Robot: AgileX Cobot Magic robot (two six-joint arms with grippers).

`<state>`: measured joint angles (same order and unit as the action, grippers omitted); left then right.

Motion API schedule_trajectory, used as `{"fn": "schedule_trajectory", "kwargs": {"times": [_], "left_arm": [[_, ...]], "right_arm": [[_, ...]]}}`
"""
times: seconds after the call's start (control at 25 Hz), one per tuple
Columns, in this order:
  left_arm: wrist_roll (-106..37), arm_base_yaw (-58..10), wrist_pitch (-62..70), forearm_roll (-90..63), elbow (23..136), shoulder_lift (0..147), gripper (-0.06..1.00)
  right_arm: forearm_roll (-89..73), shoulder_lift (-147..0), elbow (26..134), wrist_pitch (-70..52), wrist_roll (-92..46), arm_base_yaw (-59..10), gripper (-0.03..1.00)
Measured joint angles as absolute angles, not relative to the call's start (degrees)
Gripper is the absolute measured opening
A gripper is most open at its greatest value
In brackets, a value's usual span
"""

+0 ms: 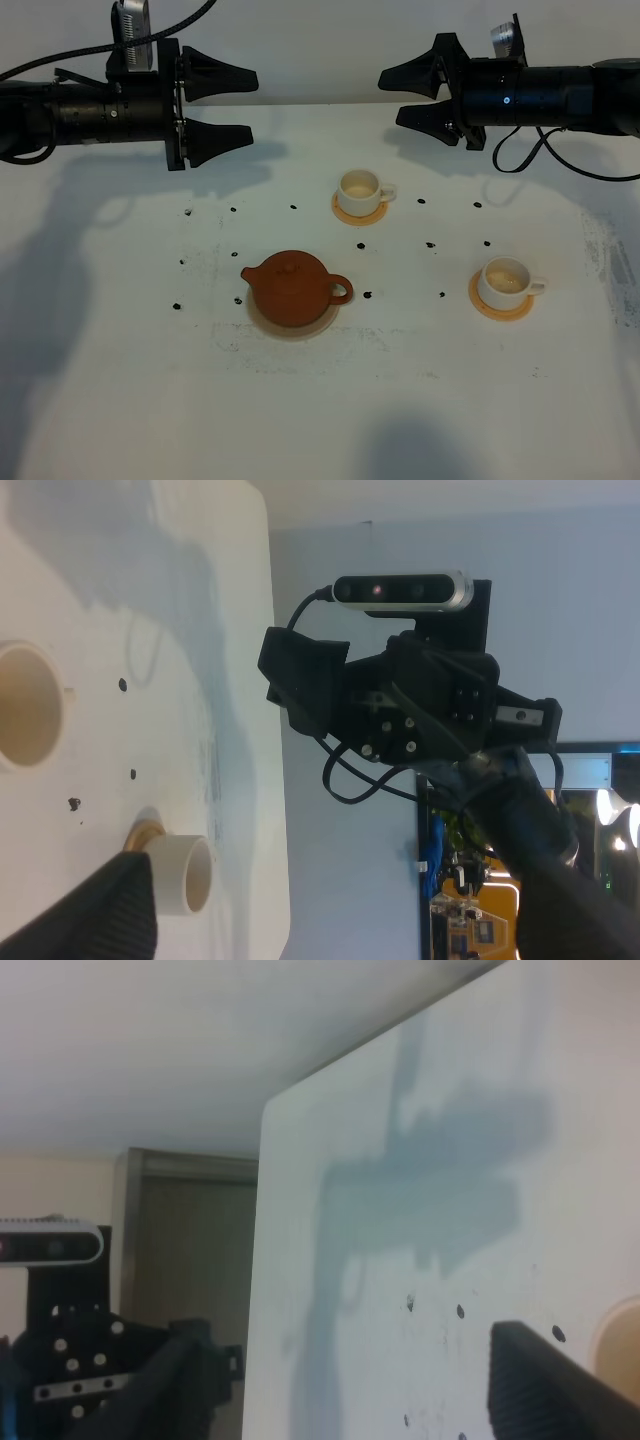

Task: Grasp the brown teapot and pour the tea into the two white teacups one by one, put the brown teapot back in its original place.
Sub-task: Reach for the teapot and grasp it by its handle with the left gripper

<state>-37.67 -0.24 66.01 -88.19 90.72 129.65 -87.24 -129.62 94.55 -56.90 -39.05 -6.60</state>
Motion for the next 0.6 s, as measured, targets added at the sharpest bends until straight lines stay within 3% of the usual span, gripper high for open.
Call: {"fn": "schedule_trajectory", "kwargs": {"times": [0.6], "left_arm": [[-41.16, -0.24, 66.22, -88.25, 90.72, 129.65, 0.71]], "right_arm": [[-87.24, -129.62, 94.55, -56.07, -39.05, -6.60, 0.59]]}}
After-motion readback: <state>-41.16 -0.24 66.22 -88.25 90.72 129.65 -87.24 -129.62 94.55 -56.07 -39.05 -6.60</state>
